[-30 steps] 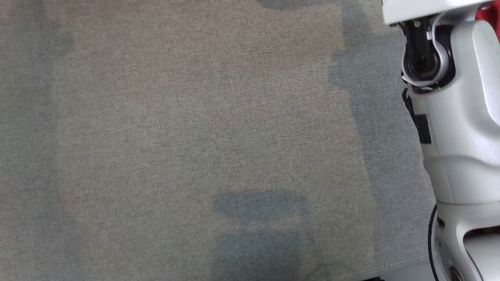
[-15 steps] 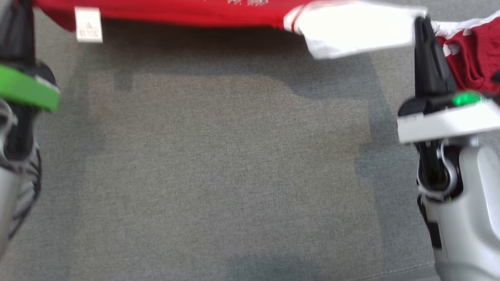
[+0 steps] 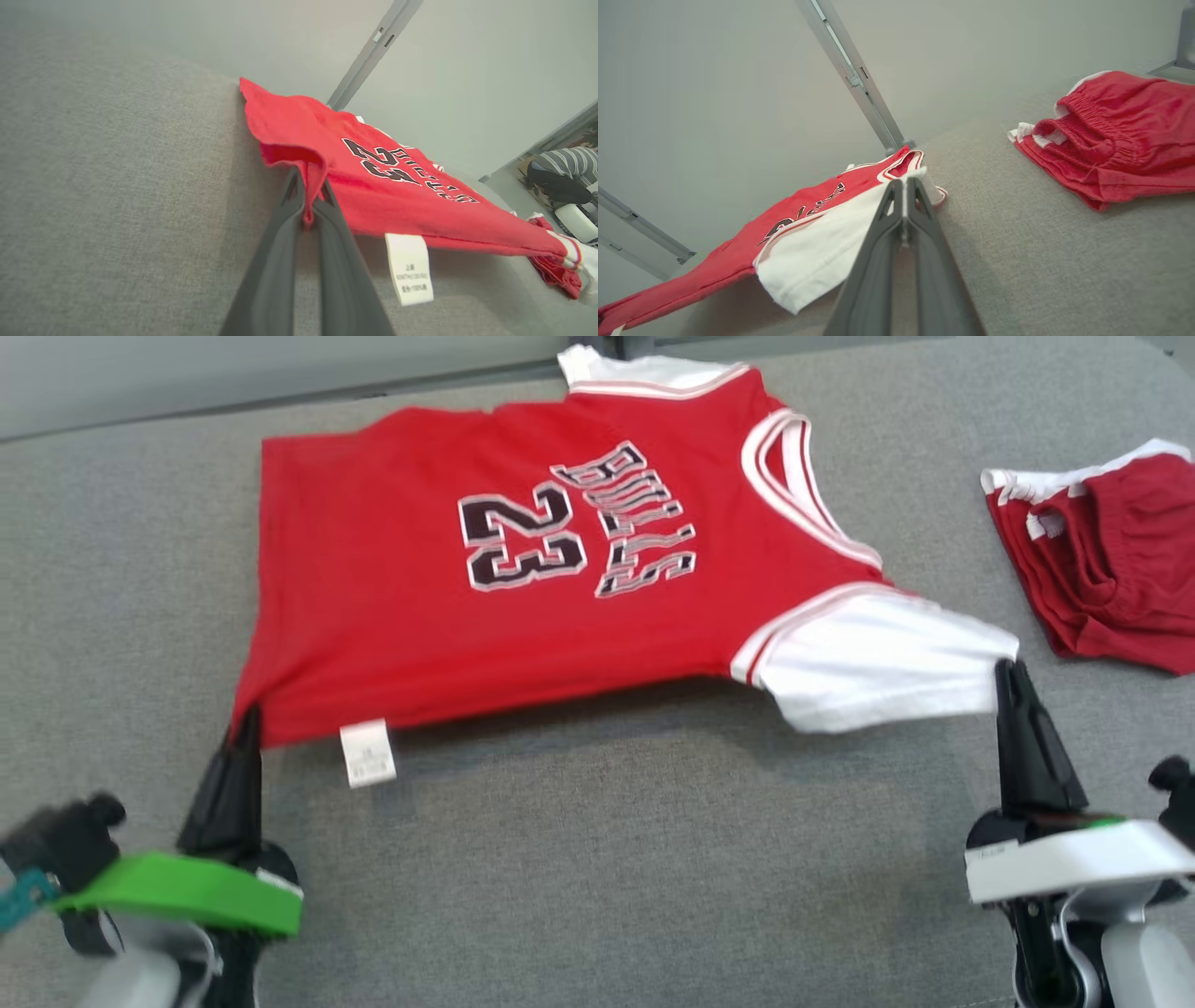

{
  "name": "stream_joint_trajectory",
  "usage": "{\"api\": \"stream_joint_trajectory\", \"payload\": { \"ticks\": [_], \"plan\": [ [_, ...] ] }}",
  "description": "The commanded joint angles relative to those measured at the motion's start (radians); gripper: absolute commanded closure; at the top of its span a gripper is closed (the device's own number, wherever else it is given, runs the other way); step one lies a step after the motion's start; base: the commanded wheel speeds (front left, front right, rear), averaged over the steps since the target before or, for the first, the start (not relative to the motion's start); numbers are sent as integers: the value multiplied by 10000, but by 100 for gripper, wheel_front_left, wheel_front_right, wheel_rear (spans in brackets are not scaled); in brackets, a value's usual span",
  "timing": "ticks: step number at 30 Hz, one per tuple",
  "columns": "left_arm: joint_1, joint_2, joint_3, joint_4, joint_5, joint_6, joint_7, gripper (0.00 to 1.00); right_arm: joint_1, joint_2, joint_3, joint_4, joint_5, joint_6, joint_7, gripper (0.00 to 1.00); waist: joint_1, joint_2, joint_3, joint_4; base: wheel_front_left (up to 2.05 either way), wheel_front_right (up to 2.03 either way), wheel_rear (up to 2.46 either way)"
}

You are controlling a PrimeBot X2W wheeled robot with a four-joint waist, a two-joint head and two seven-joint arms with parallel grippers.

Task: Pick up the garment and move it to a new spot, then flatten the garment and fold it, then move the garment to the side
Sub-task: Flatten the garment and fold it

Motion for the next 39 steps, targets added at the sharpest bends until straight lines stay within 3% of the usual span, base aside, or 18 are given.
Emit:
{"api": "stream_joint_trajectory", "payload": {
  "ticks": [1, 9, 13, 22, 29, 39],
  "plan": [
    [659, -343, 315, -27, 267, 108, -66, 100, 428, -12, 0, 124, 37, 0, -132, 100, 1, 41, -485, 149, 0, 0, 0],
    [2125, -1672, 861, 611, 919, -240, -63, 100, 1430, -16, 87, 671, 279, 0, -363, 100, 1, 41, -1110, 316, 0, 0, 0],
    [2493, -2000, 805, 1042, 1282, -486, -64, 100, 1911, -15, 92, 827, 278, 0, -305, 100, 1, 41, -1415, 338, 0, 0, 0],
    [3207, -1931, 872, 1430, 1558, -709, -65, 100, 2894, -14, -2, 919, 373, 0, -109, 100, 1, 41, -2004, 231, 0, 0, 0],
    [3639, -1802, 743, 1135, 1601, -551, 67, 100, 3380, -15, 79, 959, 532, 0, -43, 100, 1, 41, -2178, 127, 0, 0, 0],
    [3413, -2109, 671, 1150, 1294, -472, 255, 100, 2928, -13, 320, 1567, 612, 0, -52, 100, 1, 41, -2378, 199, 0, 0, 0]
  ]
}}
